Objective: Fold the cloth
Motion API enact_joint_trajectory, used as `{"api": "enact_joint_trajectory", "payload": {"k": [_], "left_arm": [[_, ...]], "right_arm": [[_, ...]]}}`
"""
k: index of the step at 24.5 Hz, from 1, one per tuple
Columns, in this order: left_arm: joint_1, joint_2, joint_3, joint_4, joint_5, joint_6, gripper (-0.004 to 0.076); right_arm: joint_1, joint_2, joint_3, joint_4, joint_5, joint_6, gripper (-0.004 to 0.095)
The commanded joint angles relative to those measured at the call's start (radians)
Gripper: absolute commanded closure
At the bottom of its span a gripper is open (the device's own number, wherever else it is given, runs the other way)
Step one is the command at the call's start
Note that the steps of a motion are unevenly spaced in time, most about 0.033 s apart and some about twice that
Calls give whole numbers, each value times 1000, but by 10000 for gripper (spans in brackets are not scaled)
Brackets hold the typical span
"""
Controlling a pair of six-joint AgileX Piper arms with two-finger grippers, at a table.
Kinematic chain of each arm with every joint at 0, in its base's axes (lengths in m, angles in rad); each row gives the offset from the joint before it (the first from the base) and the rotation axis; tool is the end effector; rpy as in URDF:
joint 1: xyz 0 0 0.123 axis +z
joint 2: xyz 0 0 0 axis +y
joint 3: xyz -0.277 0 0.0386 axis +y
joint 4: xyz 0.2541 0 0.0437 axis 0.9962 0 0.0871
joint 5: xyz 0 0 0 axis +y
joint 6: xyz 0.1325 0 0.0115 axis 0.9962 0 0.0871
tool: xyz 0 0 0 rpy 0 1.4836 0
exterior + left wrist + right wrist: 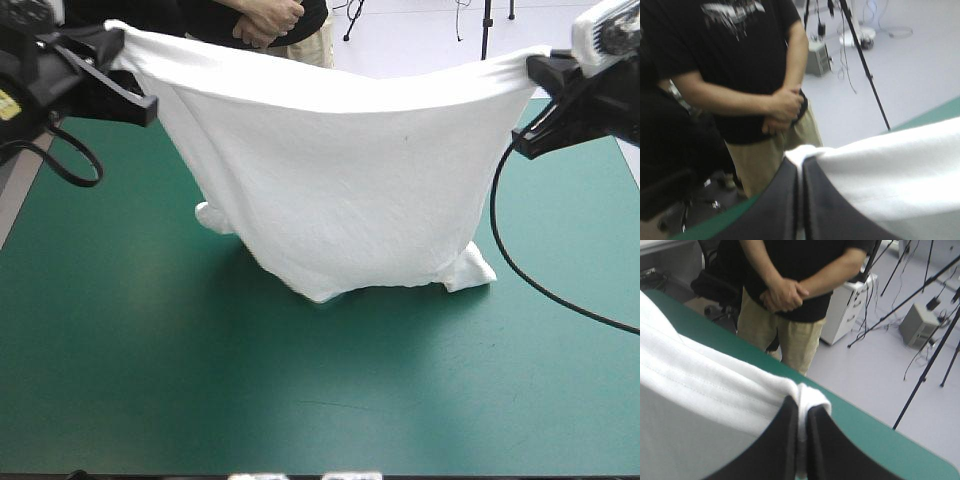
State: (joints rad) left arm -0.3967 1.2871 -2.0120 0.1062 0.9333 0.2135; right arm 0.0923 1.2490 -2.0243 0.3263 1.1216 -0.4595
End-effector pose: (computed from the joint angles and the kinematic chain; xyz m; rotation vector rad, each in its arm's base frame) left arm 0.2371 -0.0870 0.5852 0.4973 1.6140 -0.0179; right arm 0.2191 0.0589 0.5770 -0.5634 1.7088 0.1068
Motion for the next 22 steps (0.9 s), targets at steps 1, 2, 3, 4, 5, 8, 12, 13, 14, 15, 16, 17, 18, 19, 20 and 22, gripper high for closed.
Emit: {"api": "enact_joint_trajectory", "payload": {"k": [1,2,3,4,5,8,12,13,14,15,16,17,18,19,20,22], "left_arm": [[-4,-29,-140,10,-139,25,741],[-4,-29,-169,10,-172,28,741],[-4,-29,-182,10,-186,28,741],[-4,-29,-191,10,-205,33,741],[-4,-29,-196,10,-219,43,741],[-4,-29,-198,10,-296,82,741],[-4,0,-198,23,-431,100,741],[-4,13,-198,30,-455,100,741],[-4,41,-198,49,-487,100,741],[-4,61,-198,63,-504,100,741],[-4,107,-198,71,-537,100,741],[-4,133,-198,72,-561,100,741],[-4,154,-198,85,-589,102,741],[-4,181,-198,113,-622,102,741],[-4,208,-198,132,-662,102,741],[1,305,-198,182,-843,100,741]], "right_arm": [[2,-28,-151,19,-69,-12,925],[2,-28,-203,19,-71,-17,925],[2,-28,-239,17,-73,-17,925],[2,-28,-275,17,-74,-25,925],[2,-28,-307,17,-78,-30,925],[2,-28,-378,17,-92,-52,925],[2,-17,-396,-5,-166,-61,925],[2,-5,-396,-5,-181,-61,925],[2,24,-396,-5,-201,-61,925],[2,46,-396,-5,-213,-61,925],[2,101,-394,-5,-237,-61,925],[2,132,-392,-5,-251,-61,925],[2,158,-392,-9,-266,-61,925],[2,198,-392,-13,-300,-61,925],[2,224,-392,-13,-330,-57,926],[2,329,-392,-10,-506,-55,926]]}}
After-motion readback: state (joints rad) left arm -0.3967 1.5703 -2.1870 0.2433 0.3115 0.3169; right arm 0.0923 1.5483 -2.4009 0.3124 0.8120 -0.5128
